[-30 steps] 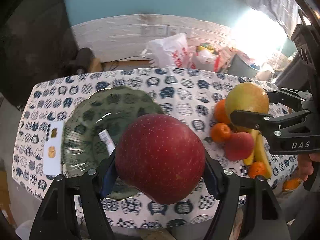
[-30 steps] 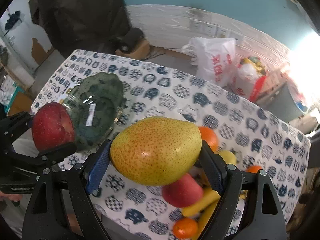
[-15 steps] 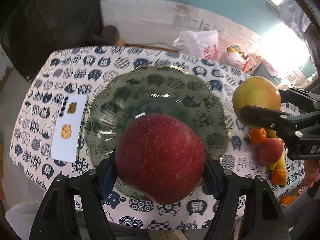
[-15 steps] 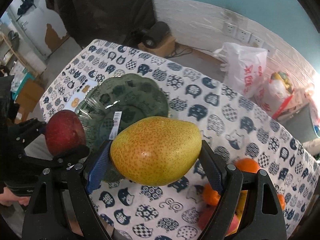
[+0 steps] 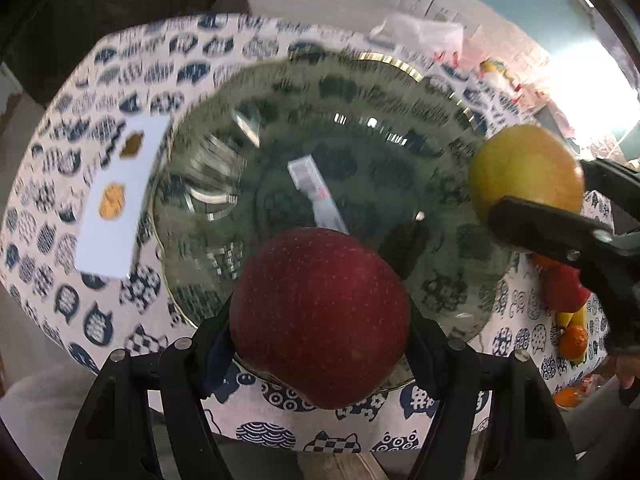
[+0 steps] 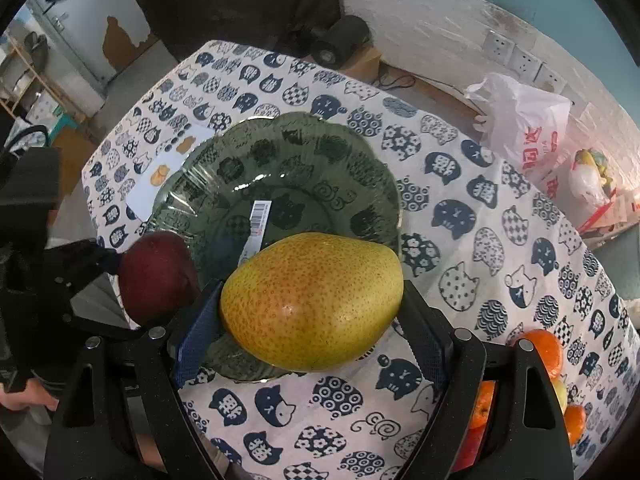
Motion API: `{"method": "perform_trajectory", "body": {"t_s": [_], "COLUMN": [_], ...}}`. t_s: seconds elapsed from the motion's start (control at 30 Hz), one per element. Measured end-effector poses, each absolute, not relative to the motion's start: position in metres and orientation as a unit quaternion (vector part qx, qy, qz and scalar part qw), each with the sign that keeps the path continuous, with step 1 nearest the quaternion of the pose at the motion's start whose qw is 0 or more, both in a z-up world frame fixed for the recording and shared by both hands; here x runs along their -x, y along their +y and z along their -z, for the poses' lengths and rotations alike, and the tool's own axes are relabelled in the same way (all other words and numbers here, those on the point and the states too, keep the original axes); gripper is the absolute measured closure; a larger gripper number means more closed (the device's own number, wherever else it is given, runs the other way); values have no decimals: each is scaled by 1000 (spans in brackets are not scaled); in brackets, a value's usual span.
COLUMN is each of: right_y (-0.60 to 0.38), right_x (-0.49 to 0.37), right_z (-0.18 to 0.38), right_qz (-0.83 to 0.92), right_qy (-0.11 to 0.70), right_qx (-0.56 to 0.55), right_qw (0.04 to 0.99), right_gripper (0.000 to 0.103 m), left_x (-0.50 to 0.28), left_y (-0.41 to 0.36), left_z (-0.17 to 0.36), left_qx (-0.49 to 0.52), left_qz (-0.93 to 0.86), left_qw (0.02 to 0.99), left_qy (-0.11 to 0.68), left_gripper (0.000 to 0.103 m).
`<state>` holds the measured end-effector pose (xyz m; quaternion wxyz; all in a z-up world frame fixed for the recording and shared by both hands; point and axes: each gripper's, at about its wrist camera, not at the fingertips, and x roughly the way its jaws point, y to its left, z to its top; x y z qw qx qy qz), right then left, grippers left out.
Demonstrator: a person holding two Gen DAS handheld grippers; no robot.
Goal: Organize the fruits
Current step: 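Open the left tool over the plate while the right tool releases the pear onto it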
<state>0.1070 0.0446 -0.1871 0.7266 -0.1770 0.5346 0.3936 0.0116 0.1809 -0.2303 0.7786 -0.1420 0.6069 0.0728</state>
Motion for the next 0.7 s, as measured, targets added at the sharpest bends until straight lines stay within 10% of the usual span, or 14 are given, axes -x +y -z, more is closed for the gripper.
{"method": "perform_trajectory", "body": {"t_s": [0.7], "right_y": [63], "right_x": [-105], "right_z": [194], "right_qz": [-403], "right_qy": [543], "right_qx": [181], "right_qw": [714], "right_gripper": [18], "left_x": [3], "left_y": [182], "left_z": [218], "left_qx": [124], "left_qz": [-90], "left_qw": [786], "left_qy": [598], "left_gripper": [22]}}
